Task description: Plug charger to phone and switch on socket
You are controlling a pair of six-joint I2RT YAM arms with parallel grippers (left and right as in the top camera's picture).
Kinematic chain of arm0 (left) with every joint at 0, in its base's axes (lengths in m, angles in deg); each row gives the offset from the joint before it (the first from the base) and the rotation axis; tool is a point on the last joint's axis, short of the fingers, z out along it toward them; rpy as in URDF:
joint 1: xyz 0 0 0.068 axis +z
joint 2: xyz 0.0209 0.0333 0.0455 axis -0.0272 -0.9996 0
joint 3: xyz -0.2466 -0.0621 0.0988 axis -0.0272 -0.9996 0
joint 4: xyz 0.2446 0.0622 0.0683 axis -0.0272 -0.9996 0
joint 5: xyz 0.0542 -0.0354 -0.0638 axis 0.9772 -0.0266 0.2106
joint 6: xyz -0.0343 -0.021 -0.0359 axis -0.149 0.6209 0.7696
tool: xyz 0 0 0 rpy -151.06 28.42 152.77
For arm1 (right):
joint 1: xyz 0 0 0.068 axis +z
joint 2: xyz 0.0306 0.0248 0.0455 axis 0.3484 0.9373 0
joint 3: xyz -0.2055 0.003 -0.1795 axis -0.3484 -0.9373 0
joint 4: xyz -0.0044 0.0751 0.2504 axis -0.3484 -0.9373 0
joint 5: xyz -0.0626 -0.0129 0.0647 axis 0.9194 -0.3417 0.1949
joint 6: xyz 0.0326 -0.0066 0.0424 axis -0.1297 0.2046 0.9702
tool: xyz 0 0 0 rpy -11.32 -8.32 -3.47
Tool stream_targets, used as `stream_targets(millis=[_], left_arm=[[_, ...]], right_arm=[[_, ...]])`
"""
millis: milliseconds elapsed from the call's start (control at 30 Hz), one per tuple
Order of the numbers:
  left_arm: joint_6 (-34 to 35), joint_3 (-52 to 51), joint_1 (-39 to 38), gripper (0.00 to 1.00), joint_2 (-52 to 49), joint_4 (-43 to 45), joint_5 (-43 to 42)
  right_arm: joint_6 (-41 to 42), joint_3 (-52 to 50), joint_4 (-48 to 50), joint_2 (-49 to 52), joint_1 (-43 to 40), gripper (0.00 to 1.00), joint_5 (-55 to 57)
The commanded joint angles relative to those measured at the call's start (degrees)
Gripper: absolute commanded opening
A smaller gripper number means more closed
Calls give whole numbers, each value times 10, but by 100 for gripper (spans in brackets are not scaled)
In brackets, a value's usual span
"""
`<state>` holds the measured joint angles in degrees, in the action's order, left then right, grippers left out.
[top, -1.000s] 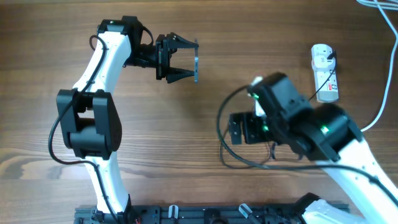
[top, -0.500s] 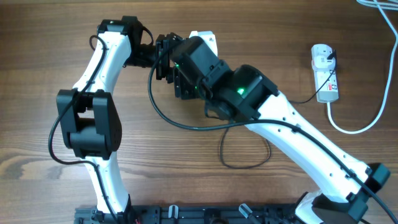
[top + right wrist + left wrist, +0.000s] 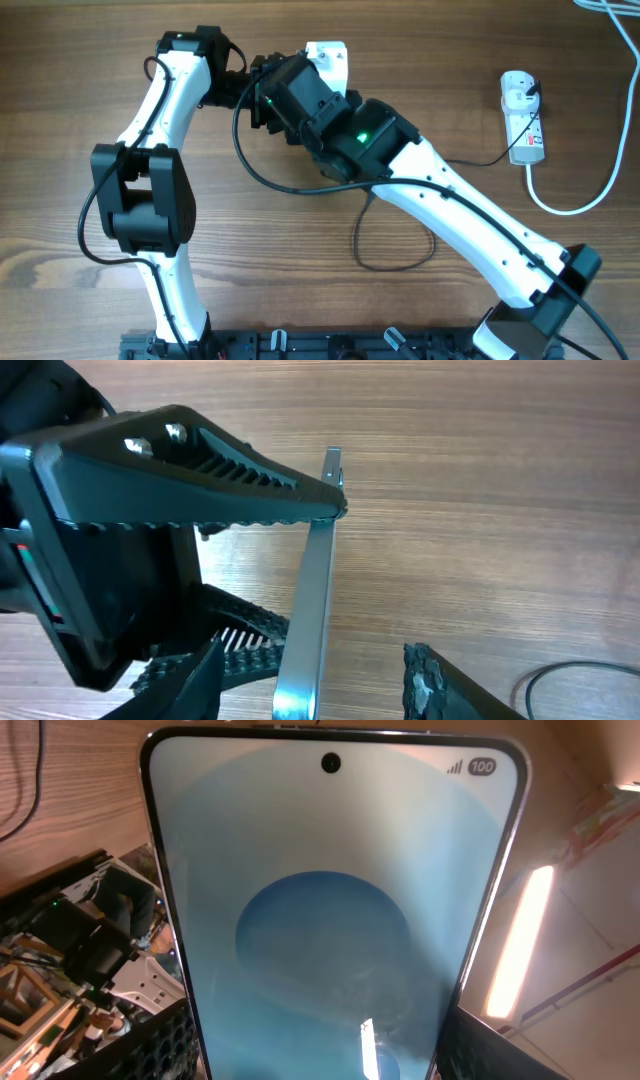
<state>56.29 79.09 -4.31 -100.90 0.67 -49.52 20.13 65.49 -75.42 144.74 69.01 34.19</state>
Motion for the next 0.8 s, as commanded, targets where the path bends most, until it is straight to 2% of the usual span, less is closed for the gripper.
stream_targets(millis=[0, 300, 700, 767], left_arm=[[1, 1, 3, 74, 21, 0, -28], [1, 1, 3, 74, 21, 0, -28], [1, 1, 3, 75, 21, 0, -28], [1, 1, 3, 75, 21, 0, -28]], right_arm=[[-7, 6, 7, 9, 2, 56, 17], [-10, 6, 9, 9, 2, 25, 16], [-10, 6, 3, 9, 3, 18, 13], [-10, 6, 3, 9, 3, 15, 13]])
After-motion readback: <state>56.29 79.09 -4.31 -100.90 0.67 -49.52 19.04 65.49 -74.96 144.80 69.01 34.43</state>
